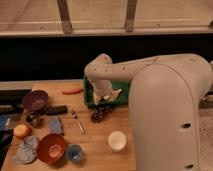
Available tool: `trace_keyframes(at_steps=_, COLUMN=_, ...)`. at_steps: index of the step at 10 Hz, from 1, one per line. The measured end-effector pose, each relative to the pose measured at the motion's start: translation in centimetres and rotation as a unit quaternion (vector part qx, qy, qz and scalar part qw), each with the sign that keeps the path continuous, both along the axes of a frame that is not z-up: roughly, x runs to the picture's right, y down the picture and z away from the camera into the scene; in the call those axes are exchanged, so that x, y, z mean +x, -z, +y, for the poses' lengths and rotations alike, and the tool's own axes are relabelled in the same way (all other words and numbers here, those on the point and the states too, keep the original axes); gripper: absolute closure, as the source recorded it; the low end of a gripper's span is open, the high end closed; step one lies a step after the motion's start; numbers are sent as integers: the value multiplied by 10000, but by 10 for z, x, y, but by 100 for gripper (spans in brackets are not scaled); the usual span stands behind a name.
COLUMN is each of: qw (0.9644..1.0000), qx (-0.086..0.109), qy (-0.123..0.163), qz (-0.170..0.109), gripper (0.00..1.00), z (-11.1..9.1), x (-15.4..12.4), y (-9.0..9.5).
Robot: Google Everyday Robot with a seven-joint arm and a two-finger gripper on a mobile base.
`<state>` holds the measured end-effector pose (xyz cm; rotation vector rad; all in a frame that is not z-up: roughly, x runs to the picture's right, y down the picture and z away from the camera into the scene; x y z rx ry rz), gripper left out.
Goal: Place eraser in purple bowl
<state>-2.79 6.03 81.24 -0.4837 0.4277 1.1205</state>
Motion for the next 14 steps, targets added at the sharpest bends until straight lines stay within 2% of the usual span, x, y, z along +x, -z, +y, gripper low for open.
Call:
trace_keyframes(at_steps=1, qw=9991, qx=75, qy=326, qz=-253, gripper=38, z=0, x=-30, y=7)
trace_keyframes(at_steps=2, qw=9952, qx=115, qy=676, qz=-698, gripper=38, z=8, x=-70, y=21)
trace_keyframes(at_steps=4, qw=9901, qx=124, qy=942, qz=-1034, gripper=38, z=16, x=-94, y=33)
trace_keyframes(at_steps=11, qw=9893, qx=143, qy=967, qz=-1086, gripper=38, z=14, x=-92, y=32)
trace_keyframes(at_steps=14, qw=9814, qx=232, qy=1260, qz=-1427, gripper=38, z=2, x=-129, y=18)
